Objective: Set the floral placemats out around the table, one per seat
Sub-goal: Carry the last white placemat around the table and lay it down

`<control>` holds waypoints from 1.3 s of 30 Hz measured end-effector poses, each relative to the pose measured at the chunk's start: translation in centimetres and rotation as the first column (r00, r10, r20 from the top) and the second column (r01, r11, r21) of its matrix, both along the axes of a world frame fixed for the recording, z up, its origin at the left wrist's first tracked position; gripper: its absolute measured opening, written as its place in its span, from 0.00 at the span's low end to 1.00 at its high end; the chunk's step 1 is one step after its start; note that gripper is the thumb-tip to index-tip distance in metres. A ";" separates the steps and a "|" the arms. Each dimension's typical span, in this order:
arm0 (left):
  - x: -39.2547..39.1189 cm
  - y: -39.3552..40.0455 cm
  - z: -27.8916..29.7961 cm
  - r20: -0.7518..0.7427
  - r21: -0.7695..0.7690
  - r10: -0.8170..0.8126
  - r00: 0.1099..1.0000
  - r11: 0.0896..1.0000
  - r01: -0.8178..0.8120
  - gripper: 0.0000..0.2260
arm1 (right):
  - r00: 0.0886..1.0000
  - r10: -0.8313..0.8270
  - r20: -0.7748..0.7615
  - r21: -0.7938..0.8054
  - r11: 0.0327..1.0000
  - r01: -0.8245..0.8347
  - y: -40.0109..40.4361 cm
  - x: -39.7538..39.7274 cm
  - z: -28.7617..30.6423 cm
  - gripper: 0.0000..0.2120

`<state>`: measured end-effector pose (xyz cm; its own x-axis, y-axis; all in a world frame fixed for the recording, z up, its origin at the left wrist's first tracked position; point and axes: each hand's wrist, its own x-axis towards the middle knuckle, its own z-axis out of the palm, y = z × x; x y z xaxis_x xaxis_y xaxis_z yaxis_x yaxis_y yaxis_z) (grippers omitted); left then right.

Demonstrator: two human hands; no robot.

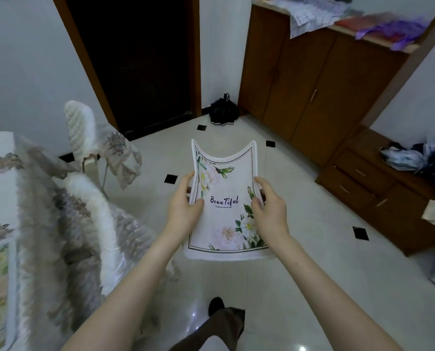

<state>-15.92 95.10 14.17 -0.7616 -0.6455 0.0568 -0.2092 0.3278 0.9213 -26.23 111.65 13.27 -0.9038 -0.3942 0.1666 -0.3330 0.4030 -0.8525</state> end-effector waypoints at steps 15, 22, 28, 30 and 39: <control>-19.0 -14.4 1.4 0.009 -0.022 0.301 0.954 0.954 -0.300 0.28 | 0.959 0.280 0.044 -0.104 0.956 -0.274 -17.6 -23.2 2.0 0.25; -25.8 -20.7 1.4 0.015 -0.002 0.534 0.846 0.846 -0.534 0.27 | 0.851 0.514 0.102 -0.110 0.856 -0.504 -28.5 -33.0 1.8 0.26; -27.3 -25.8 4.1 -0.039 -0.002 0.755 0.655 0.656 -0.755 0.27 | 0.684 0.726 0.073 -0.132 0.687 -0.714 -38.9 -36.7 4.7 0.25; -26.9 -27.4 4.5 -0.049 -0.019 0.807 0.589 0.589 -0.808 0.28 | 0.620 0.782 0.067 -0.141 0.622 -0.770 -42.1 -36.4 5.4 0.25; -21.3 -35.8 4.4 -0.093 -0.053 0.950 0.299 0.295 -0.954 0.28 | 0.362 0.932 0.024 -0.130 0.362 -0.923 -57.4 -30.2 5.0 0.24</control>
<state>-37.27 59.25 18.55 0.3868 -0.9079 0.1617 -0.3967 -0.0055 0.9179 -56.42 54.23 18.29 0.0151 -0.9808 0.1945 -0.3819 -0.1854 -0.9054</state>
